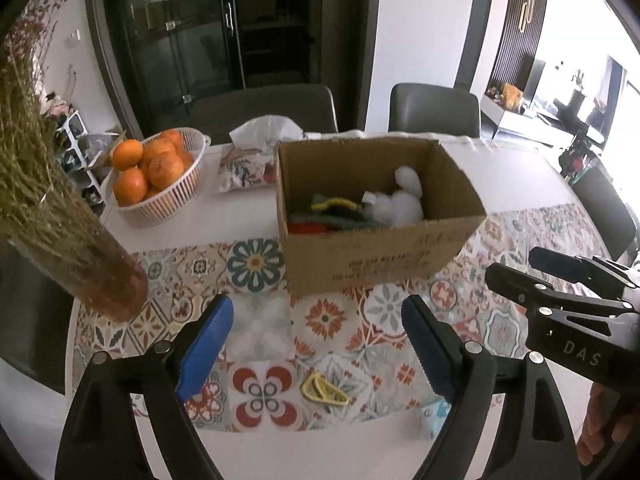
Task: Organize soft objects
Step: 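Withdraw both tools and move toward the yellow clip and blue tissue pack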
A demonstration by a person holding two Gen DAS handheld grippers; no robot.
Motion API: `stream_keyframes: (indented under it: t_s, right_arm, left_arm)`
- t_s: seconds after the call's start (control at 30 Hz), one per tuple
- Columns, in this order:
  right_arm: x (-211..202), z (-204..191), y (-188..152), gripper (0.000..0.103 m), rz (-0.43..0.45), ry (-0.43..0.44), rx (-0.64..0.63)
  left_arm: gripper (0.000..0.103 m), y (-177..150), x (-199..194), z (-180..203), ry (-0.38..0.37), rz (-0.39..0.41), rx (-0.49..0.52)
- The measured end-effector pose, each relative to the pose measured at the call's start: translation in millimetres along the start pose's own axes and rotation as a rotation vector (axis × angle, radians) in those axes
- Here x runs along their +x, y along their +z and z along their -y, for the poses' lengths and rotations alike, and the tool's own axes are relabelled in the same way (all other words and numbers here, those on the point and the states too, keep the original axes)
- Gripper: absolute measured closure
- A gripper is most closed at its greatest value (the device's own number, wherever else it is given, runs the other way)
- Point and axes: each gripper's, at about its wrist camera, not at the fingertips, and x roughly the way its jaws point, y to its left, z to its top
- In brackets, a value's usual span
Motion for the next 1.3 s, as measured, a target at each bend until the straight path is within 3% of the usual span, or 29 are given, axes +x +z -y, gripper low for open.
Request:
stream_keyframes:
  t_s: [0.67,0.73,0.8,1.3]
  right_arm:
    - [29,-7,-78,0.041,-0.198,-0.019,0.055]
    - [35,-9,-85,0.032,-0.226,-0.022,0.056]
    - [40,-9,-89,0.032,-0.245,-0.019,0.064]
    - [86,4,-124,0.031,-0.450,-0.031,0.137]
  left_arm:
    - [0.017,-60,31,-6,-0.040,-0.143,-0.014]
    - [0.017,-63,36,-8,-0.039,-0.160,-0.016]
    - [0.017,-65,41,-9,-0.045,-0.178,-0.019]
    - [0.017,-86,101,-1,-0.033,-0.357,0.001]
